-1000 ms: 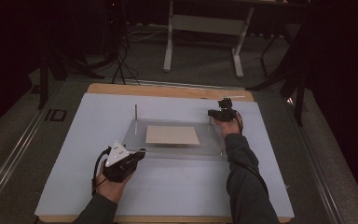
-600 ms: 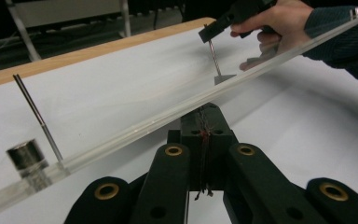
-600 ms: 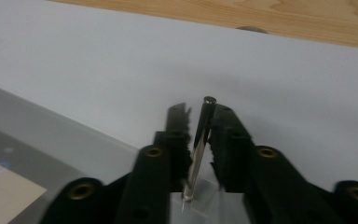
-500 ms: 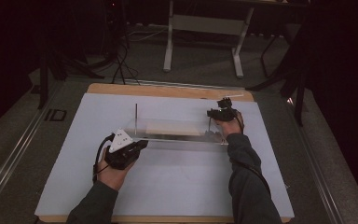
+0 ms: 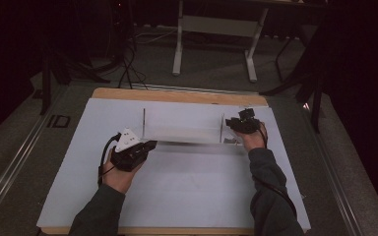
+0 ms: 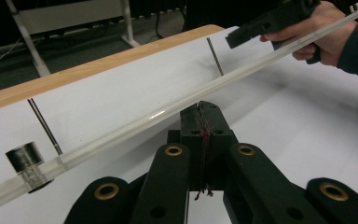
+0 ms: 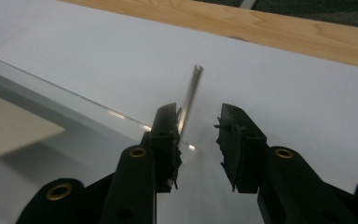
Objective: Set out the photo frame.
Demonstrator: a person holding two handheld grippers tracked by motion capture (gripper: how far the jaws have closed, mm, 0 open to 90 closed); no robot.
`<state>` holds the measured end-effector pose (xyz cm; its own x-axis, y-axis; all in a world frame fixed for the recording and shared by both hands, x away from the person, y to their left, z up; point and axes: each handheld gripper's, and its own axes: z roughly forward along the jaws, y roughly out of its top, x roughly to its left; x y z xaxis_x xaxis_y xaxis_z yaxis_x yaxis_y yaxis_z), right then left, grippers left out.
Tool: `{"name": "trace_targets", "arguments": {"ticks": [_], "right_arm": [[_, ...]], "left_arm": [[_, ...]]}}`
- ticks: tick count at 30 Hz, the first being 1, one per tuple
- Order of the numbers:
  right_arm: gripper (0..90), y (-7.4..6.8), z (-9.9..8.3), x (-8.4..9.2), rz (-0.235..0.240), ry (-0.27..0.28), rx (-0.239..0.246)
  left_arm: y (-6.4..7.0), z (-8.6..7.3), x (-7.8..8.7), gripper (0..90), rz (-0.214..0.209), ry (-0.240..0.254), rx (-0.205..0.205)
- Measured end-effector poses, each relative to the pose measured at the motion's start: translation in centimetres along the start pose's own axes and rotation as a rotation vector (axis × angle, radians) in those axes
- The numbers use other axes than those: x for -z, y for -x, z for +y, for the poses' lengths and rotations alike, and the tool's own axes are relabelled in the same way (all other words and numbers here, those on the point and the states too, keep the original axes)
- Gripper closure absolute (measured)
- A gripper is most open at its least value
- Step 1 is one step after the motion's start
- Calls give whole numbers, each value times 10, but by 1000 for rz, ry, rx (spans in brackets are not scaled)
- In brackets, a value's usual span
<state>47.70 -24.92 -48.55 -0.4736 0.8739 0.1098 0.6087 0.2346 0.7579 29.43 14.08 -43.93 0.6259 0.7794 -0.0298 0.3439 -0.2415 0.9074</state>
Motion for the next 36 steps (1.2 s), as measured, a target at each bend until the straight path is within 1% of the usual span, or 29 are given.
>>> {"name": "trace_targets", "arguments": {"ticks": [2,5,9,10,16,18,21,23,26,28,29,30,31,33,35,36], "right_arm": [[679,3,-5,3,0,1,-6],[686,6,-11,7,-5,-3,5],[691,5,-19,10,-6,-10,33],[691,5,-19,10,-6,-10,33],[686,1,-33,15,9,-16,83],[682,0,-38,17,18,-16,81],[677,-2,-45,19,22,-22,92],[663,-3,-49,21,33,-22,101],[634,-7,-52,24,37,-26,132],[600,-9,-53,27,50,-24,148],[582,-10,-54,28,58,-14,156],[569,-12,-54,30,80,-1,156],[548,-13,-54,32,92,12,162],[520,-17,-53,36,125,42,181],[484,-22,-50,39,140,61,202],[472,-24,-49,41,157,79,211]], "left_arm": [[0,0,0,895,0,1,2],[-1,1,0,895,2,4,5],[-1,3,-1,895,3,6,5],[-1,3,-1,894,3,6,5],[-2,5,-1,895,6,10,6],[-2,5,-1,894,7,9,8],[-3,6,-2,894,7,11,8],[-3,7,-2,895,7,12,7],[-4,8,-2,894,8,13,8],[-4,8,-2,894,9,13,8],[-4,8,-2,894,10,15,9],[-4,9,-2,894,9,15,9],[-4,9,-2,894,9,16,10],[-5,9,-2,894,9,14,8],[-5,9,-2,894,7,15,10],[-5,9,-3,893,8,18,12]]}}
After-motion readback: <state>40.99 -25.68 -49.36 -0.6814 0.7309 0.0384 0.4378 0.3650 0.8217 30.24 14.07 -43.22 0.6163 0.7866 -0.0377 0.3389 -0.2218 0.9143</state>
